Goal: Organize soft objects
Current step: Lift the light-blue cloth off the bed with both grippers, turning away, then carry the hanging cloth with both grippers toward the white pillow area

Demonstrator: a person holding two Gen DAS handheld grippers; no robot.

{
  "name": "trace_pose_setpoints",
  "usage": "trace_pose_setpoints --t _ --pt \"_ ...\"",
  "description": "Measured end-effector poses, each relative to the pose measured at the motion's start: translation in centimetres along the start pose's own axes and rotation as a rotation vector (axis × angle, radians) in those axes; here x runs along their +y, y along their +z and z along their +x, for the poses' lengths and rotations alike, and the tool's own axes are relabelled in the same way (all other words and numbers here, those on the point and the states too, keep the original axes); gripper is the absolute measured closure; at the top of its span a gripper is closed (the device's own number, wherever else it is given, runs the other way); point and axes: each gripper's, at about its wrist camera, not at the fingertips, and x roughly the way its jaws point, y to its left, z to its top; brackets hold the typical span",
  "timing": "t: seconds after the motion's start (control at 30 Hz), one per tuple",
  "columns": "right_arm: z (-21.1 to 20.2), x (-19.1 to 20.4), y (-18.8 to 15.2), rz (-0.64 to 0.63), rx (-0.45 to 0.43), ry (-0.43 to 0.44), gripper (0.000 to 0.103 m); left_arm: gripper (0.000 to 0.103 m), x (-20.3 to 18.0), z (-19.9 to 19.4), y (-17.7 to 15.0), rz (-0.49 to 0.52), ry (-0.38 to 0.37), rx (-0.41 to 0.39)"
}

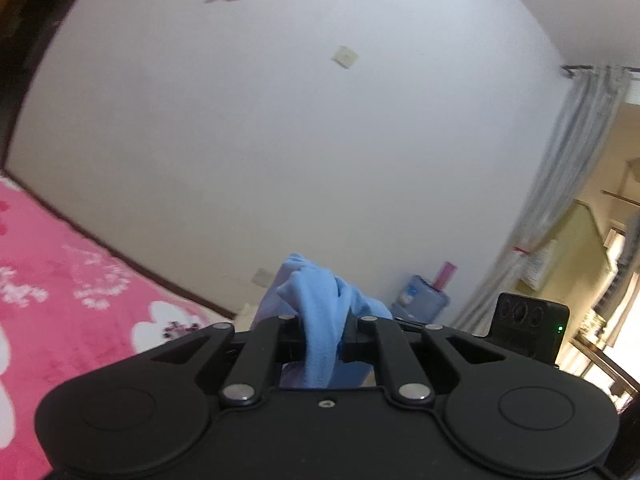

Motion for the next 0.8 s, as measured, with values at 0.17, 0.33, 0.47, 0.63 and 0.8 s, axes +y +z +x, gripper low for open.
trace_pose_setpoints --t 0.17,0.33,0.47,0.63,0.8 --pt "-2.6 0.0 -0.2 0.000 -0.026 -0.070 0.091 0.095 -0.9 2.0 0.4 0.016 -0.071 0.007" --pt "-4.8 -0.4 -0.5 0.015 -0.054 -0.141 0.091 0.095 -1.5 3.8 1.1 0.043 -0.129 0.030" --pt "-5.2 -1.0 -1.2 0.042 -0.068 -0.180 0.091 0.095 -1.7 5.6 1.8 0.061 -0.156 0.060" --pt "-5.4 -2.4 -2.3 0.072 -0.080 -0.206 0.091 0.095 -2.2 6.5 2.2 0.087 -0.152 0.080" --pt "-5.3 -4.5 -2.4 0.073 -0.093 -0.179 0.091 0.095 -3.0 7.4 2.3 0.106 -0.108 0.071"
